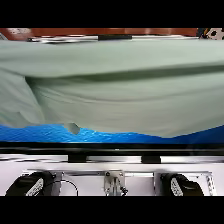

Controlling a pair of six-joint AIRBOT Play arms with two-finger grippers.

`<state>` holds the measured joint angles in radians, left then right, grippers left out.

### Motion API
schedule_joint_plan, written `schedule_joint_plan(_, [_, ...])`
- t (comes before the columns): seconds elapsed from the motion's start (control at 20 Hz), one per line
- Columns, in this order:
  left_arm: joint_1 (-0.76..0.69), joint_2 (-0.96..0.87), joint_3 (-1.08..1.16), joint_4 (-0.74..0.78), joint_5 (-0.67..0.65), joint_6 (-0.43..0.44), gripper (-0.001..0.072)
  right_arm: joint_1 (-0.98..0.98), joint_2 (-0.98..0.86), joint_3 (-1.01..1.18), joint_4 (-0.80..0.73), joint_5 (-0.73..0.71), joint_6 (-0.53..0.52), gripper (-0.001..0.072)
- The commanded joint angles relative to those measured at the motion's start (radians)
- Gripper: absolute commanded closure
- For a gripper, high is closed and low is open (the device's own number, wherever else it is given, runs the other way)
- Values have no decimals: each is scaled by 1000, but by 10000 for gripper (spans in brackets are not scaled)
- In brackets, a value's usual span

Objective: Fold the shirts.

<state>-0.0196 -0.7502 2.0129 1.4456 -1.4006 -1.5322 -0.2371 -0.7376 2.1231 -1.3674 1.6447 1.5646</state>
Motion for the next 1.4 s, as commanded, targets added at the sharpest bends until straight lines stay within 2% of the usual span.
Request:
schedule_joint_plan(0.0, [0,-10,-34,-15,-79,2,675,-1,-43,0,-23,135,35,653])
schedule_joint_plan(0.15, [0,-32,-189,0,-72,3,675,-1,-106,-113,-22,121,41,653])
schedule_joint_plan(0.3, [0,-142,-323,2,-14,29,675,-1,-211,-293,-10,-13,20,653])
schedule_joint_plan(0.45, [0,-340,-344,-3,125,29,676,-1,-375,-402,47,-226,20,653])
schedule_joint_plan(0.55, [0,-486,-344,-8,180,28,675,-1,-519,-411,107,-312,37,653])
schedule_joint_plan(0.7, [0,-704,-344,-63,174,27,675,4,-716,-411,227,-397,48,653])
schedule_joint_plan(0.8, [0,-804,-344,-165,159,4,674,4,-809,-411,260,-412,57,649])
schedule_joint_plan(0.95, [0,-891,-344,-317,158,-3,674,11,-891,-411,261,-320,95,646])
schedule_joint_plan(1.0, [0,-903,-344,-338,157,-19,668,17,-900,-411,271,-298,108,616])
schedule_joint_plan(1.05, [2,-905,-344,-347,154,-38,588,17,-900,-411,298,-287,113,341])
schedule_joint_plan(1.1, [3,-902,-339,-347,141,-52,393,16,-893,-410,349,-279,85,110])
schedule_joint_plan(1.15, [8,-901,-318,-346,95,-51,199,9,-883,-399,392,-264,60,101])
schedule_joint_plan(1.2, [22,-902,-284,-338,19,-47,124,-2,-869,-380,397,-234,47,101])
schedule_joint_plan(1.35, [99,-893,-200,-314,-254,6,129,-64,-789,-340,287,-71,-24,99])
